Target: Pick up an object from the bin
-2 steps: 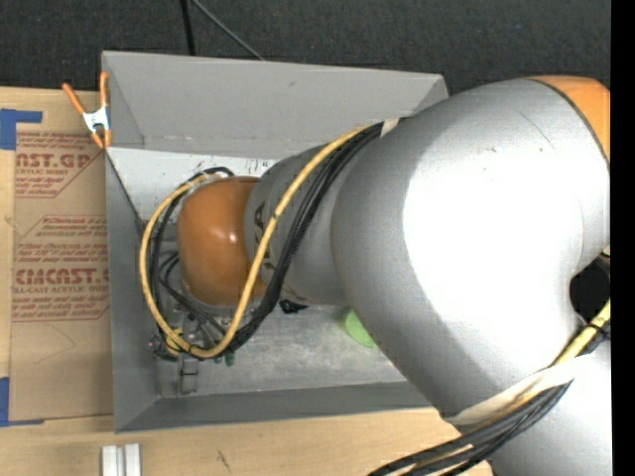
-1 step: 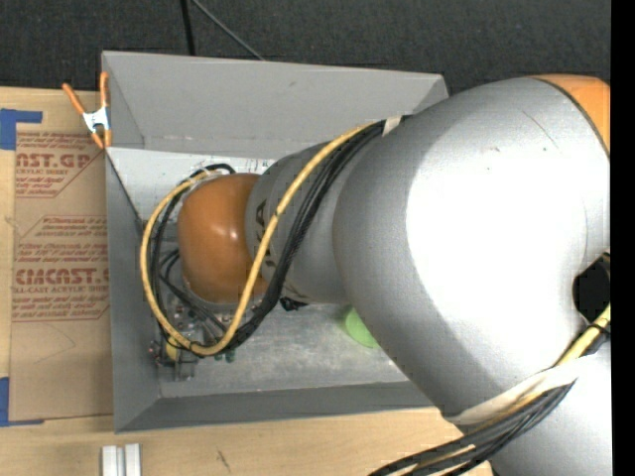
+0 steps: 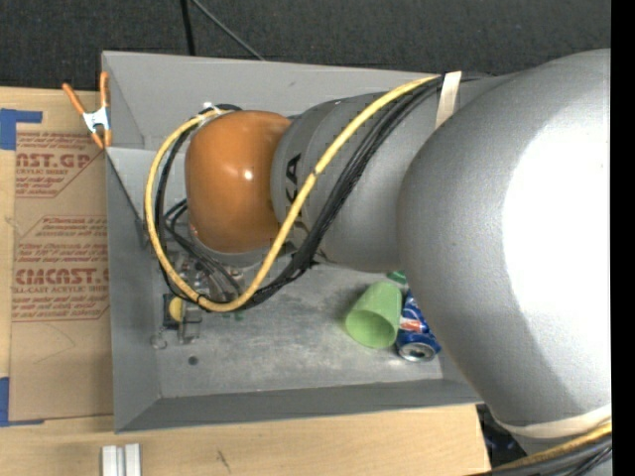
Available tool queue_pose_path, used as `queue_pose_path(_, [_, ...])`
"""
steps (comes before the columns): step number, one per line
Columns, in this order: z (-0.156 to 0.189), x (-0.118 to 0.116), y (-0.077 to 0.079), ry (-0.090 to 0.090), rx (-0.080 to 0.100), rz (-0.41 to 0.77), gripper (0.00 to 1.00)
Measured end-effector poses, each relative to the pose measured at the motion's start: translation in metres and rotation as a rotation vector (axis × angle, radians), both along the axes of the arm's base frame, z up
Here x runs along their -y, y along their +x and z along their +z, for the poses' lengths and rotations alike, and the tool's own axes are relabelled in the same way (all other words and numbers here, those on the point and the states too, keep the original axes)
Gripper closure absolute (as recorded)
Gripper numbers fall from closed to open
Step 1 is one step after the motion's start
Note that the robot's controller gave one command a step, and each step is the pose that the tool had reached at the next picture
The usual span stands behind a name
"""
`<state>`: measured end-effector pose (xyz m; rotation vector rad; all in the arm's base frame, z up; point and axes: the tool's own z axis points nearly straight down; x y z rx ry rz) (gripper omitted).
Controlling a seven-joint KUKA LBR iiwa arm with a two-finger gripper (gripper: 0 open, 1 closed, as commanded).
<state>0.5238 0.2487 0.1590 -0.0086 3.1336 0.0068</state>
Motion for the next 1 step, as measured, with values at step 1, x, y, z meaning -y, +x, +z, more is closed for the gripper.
queue_pose_path(1, [0.0738, 0.0139, 0.0279, -0.001, 0.002, 0.003, 1.00])
